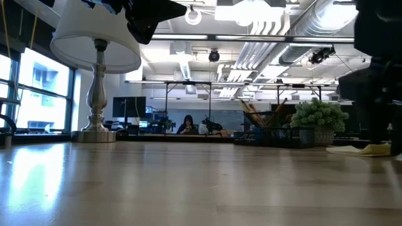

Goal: Pick and place office supplies into organizer
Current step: Put the yellow sticky note into the desk organizer

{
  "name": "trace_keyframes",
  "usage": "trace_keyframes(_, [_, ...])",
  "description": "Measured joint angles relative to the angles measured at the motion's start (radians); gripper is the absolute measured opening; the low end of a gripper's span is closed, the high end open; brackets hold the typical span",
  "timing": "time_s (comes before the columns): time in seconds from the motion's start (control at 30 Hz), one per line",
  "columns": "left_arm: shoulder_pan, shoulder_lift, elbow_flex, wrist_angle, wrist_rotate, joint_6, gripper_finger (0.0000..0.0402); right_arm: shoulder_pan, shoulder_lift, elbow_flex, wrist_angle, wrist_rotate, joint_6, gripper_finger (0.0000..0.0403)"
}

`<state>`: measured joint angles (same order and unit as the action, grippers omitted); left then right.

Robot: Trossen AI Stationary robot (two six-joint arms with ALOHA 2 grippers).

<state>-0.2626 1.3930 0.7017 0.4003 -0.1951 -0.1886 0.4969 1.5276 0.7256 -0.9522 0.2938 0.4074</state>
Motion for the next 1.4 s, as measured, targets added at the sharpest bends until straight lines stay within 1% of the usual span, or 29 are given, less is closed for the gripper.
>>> trace_keyframes(0.1, [0.000,0.000,0.000,0.000,0.000,0.000,0.0179,0.010,0.000,-0.025,0.010,0.043,0.018,0.0143])
trace_keyframes(0.23, [0.000,0.000,0.000,0.000,-0.001,0.000,0.0179,0.010,0.000,-0.028,0.017,0.065,0.019,0.0120])
trace_keyframes(0.33, [0.000,0.000,0.000,0.001,-0.008,0.000,0.0179,0.010,0.000,-0.028,0.026,0.065,0.013,0.0089])
trace_keyframes(0.5, [0.000,0.000,0.000,0.001,-0.008,0.000,0.0179,0.010,-0.001,-0.028,0.045,0.053,0.004,0.0017])
trace_keyframes(0.53, [0.000,0.000,0.000,0.001,-0.008,0.000,0.0179,0.010,-0.001,-0.028,0.051,0.048,-0.004,0.0009])
trace_keyframes(0.67, [0.000,0.000,0.000,0.001,-0.008,0.000,0.0179,0.007,-0.001,-0.026,0.077,0.046,-0.003,0.0014])
trace_keyframes(0.8, [0.000,0.000,0.000,0.001,-0.008,0.000,0.0179,-0.002,-0.001,0.011,0.051,0.049,0.012,0.0003])
trace_keyframes(0.97, [0.000,0.000,0.000,0.002,-0.008,0.000,0.0179,-0.030,-0.001,0.139,-0.069,0.143,0.026,0.0002])
trace_keyframes(1.07, [0.000,0.000,0.000,0.002,-0.008,0.000,0.0179,-0.080,-0.001,0.239,-0.170,0.209,0.040,0.0002])
trace_keyframes(1.2, [0.000,0.000,0.000,0.002,-0.008,0.000,0.0179,-0.188,-0.001,0.355,-0.259,0.266,0.037,0.0001])
trace_keyframes(1.3, [0.000,0.000,0.000,0.002,-0.008,0.000,0.0179,-0.291,-0.002,0.419,-0.277,0.295,0.001,0.0001])
trace_keyframes(1.4, [0.000,0.000,0.000,0.002,-0.008,0.000,0.0179,-0.409,-0.002,0.463,-0.271,0.297,-0.042,0.0001])
